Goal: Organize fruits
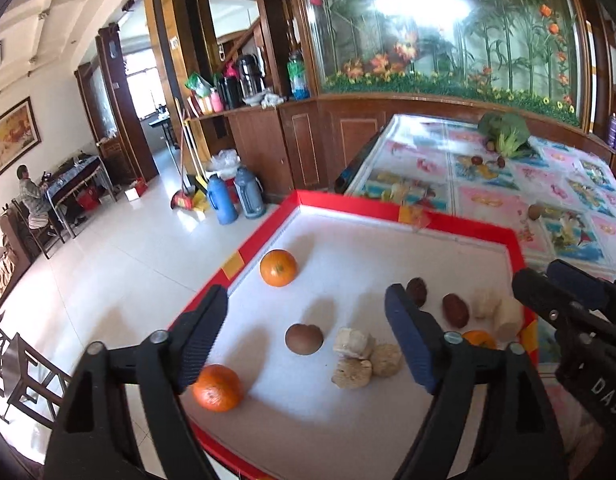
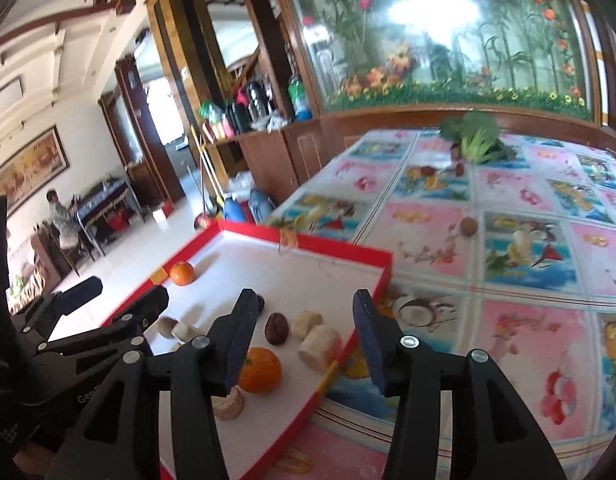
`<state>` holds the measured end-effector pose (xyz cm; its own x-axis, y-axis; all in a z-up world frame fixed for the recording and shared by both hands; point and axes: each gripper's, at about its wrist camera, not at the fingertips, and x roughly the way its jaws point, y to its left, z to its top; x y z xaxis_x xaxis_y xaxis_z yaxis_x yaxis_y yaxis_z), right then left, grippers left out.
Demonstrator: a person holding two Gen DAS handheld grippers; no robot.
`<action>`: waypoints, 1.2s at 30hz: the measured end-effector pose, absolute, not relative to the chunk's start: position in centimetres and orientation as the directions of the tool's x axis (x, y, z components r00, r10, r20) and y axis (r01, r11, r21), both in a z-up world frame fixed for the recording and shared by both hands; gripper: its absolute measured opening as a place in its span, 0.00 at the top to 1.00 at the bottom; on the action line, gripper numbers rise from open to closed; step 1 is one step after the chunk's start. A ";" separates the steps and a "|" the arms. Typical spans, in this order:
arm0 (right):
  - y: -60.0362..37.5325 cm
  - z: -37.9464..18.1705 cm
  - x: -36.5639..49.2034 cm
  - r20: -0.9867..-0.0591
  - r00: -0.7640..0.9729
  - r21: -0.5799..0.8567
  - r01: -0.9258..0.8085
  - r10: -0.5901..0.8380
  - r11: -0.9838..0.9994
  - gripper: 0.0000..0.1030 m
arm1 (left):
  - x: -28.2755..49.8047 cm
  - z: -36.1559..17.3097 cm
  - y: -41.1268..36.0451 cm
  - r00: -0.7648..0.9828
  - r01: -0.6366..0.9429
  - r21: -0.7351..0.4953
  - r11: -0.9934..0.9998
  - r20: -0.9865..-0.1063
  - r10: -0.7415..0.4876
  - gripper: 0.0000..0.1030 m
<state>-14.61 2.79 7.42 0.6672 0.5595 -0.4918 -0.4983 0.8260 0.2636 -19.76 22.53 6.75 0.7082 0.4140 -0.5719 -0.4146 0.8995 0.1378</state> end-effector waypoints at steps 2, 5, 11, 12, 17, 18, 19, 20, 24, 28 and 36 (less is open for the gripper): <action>2.0 8.2 -15.0 -0.473 0.678 0.279 -0.490 0.562 0.826 0.46 | -20.4 7.7 22.0 0.721 -0.418 0.132 0.899 -0.553 0.417 0.15; 0.6 9.7 -16.0 -0.431 0.701 0.295 -0.486 0.568 0.823 0.44 | -21.1 9.0 20.8 0.735 -0.418 0.143 0.897 -0.527 0.427 0.08; -1.5 12.3 -18.6 -0.333 0.759 0.283 -0.485 0.559 0.827 0.32 | -23.5 11.9 18.4 0.774 -0.425 0.147 0.893 -0.454 0.442 0.00; -1.9 12.7 -19.2 -0.315 0.768 0.282 -0.486 0.558 0.827 0.30 | -24.0 12.4 18.1 0.780 -0.423 0.143 0.894 -0.444 0.441 0.00; -3.1 14.3 -21.2 -0.244 0.789 0.285 -0.497 0.564 0.819 0.23 | -25.8 13.9 17.2 0.793 -0.434 0.129 0.892 -0.416 0.446 0.00; -3.2 14.6 -21.8 -0.231 0.792 0.285 -0.501 0.566 0.817 0.22 | -26.1 14.1 17.1 0.794 -0.434 0.128 0.892 -0.414 0.446 0.00; -3.4 14.8 -22.1 -0.222 0.793 0.287 -0.503 0.568 0.815 0.20 | -26.2 14.2 17.0 0.794 -0.435 0.126 0.892 -0.412 0.446 0.00; -3.5 14.9 -22.3 -0.213 0.794 0.288 -0.506 0.569 0.813 0.18 | -26.5 14.4 16.9 0.795 -0.440 0.123 0.890 -0.408 0.449 0.00; -3.5 15.2 -24.0 -0.175 0.807 0.256 -0.515 0.564 0.818 0.05 | -27.9 14.9 16.7 0.806 -0.438 0.117 0.891 -0.388 0.447 0.00; -3.1 15.4 -25.7 -0.105 0.841 0.196 -0.506 0.531 0.840 0.00 | -29.7 15.7 16.7 0.824 -0.438 0.096 0.894 -0.355 0.442 0.00; -1.8 15.4 -26.8 -0.086 0.840 0.132 -0.523 0.535 0.842 0.00 | -32.3 17.0 17.4 0.836 -0.467 0.066 0.882 -0.293 0.465 0.00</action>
